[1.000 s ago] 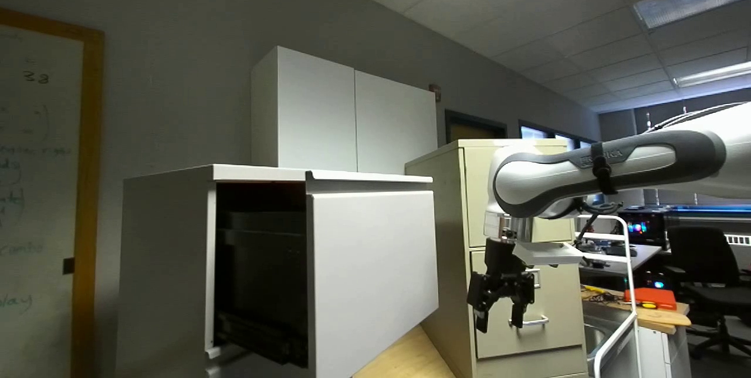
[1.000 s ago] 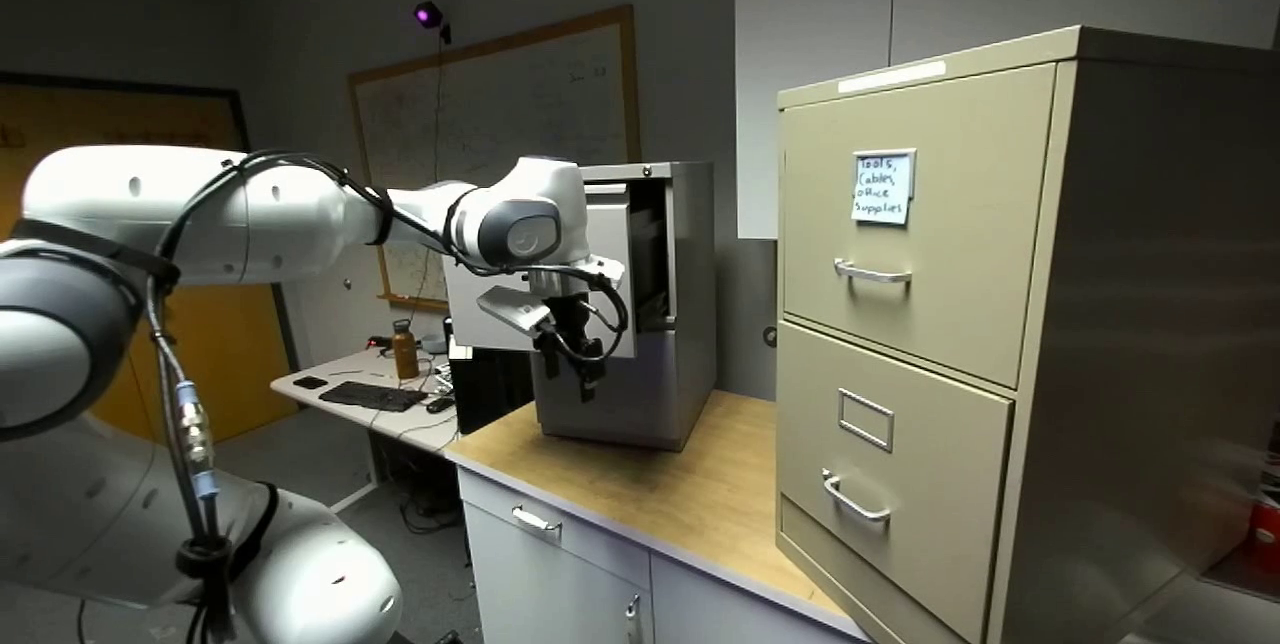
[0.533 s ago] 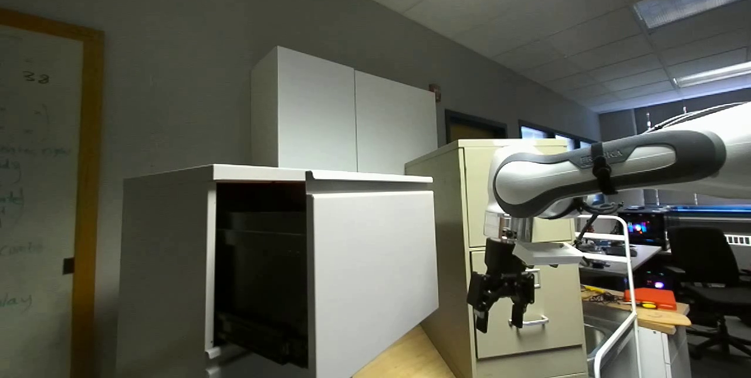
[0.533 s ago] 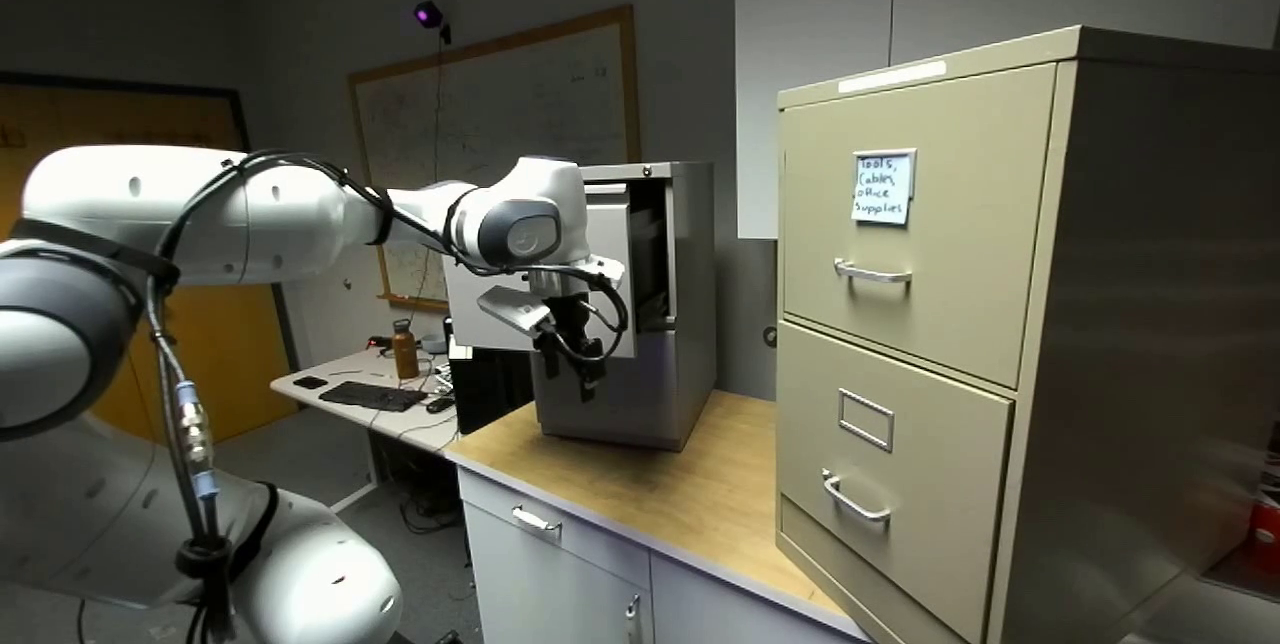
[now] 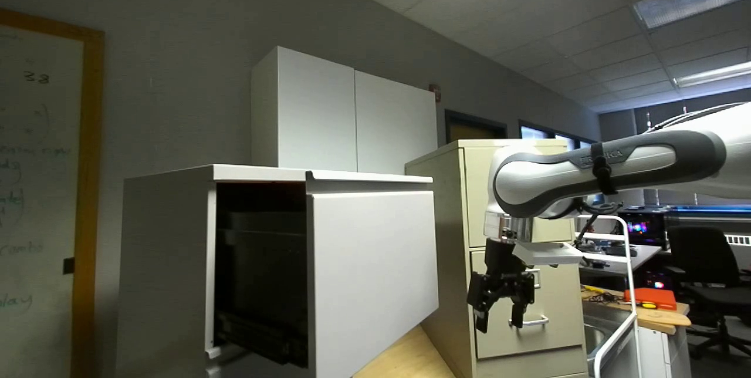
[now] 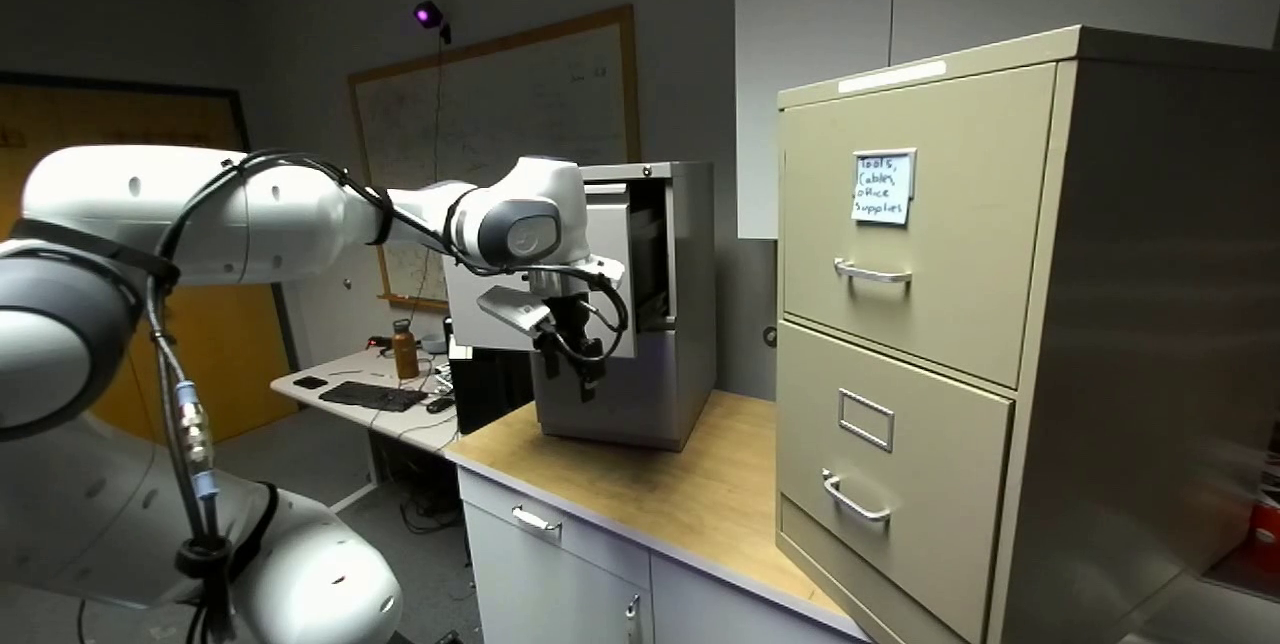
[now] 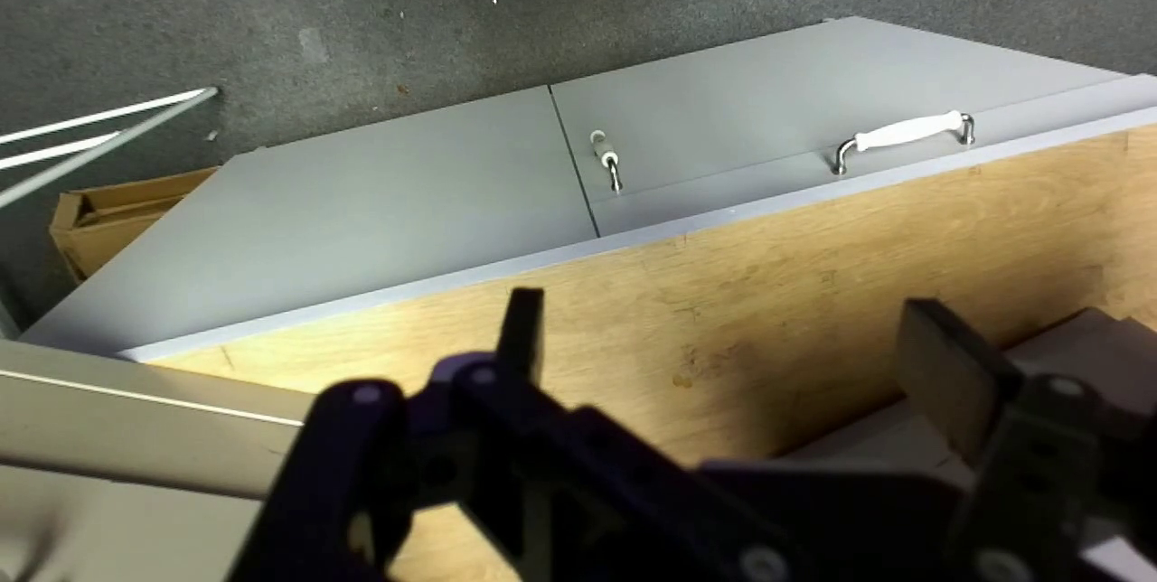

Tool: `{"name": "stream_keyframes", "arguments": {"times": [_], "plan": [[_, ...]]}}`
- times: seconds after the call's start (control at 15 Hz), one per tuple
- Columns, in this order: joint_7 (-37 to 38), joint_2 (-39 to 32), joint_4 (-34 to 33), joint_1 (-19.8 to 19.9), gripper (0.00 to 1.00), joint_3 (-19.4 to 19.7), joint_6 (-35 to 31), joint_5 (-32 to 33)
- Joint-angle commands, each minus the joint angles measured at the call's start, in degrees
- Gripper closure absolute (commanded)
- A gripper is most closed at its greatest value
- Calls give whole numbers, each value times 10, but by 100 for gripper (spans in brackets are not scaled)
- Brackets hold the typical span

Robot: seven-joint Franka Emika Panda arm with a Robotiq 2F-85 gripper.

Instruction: Close the top drawer of the left cabinet

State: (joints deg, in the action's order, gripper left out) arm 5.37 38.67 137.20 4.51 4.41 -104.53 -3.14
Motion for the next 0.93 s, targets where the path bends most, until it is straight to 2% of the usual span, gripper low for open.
{"name": "stream_keyframes", "arguments": {"times": [0.0,0.33,0.8,0.87], "plan": [[-2,-1,-1,5,0,-3,1,-2],[4,2,-1,5,0,-9,-7,-2],[-11,25,-19,-27,0,-19,-73,-37],[-12,29,-23,-33,25,-23,-86,-41]]}}
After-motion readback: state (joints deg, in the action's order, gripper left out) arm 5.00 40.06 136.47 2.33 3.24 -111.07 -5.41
